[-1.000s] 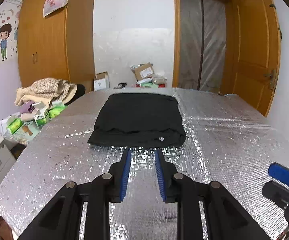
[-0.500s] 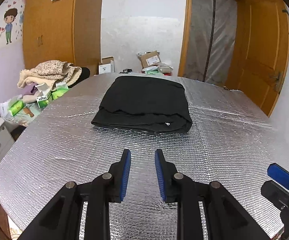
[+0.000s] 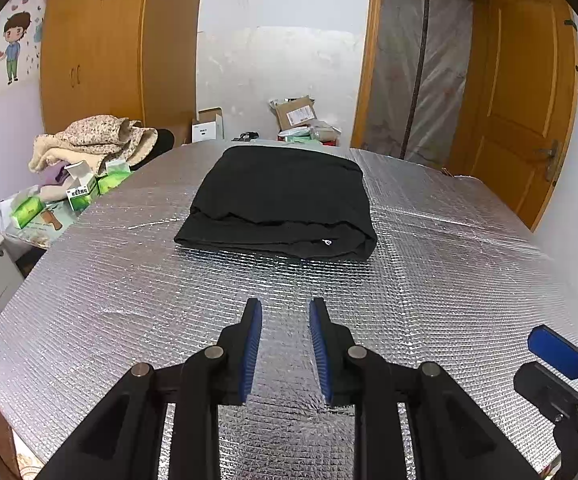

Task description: Fold clothes

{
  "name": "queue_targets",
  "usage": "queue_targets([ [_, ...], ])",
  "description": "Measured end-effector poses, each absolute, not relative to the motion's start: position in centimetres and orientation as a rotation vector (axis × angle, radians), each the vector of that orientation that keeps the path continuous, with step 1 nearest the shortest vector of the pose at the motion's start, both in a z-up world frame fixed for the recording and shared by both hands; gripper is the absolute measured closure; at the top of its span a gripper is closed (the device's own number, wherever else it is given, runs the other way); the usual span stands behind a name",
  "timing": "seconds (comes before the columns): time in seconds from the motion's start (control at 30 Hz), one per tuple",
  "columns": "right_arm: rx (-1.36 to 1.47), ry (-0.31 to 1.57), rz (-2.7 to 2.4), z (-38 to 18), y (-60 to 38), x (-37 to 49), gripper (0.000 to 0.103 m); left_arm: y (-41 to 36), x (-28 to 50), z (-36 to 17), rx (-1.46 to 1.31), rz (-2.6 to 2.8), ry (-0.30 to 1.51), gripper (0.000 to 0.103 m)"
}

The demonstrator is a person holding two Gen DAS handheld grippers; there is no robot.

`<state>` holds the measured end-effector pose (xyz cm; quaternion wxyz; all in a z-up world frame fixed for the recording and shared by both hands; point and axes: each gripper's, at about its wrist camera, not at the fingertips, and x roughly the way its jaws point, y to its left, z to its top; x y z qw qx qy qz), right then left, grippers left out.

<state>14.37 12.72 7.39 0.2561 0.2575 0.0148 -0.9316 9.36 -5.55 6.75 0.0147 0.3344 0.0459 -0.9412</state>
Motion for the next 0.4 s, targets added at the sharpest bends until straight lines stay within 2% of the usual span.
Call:
queue_targets([
  [0.4,0.71,0.047,-2.519,7.26,12.46,14.16,0.066,-6.4,9.67,7.11,1.003,-2.914,0.166,0.078],
])
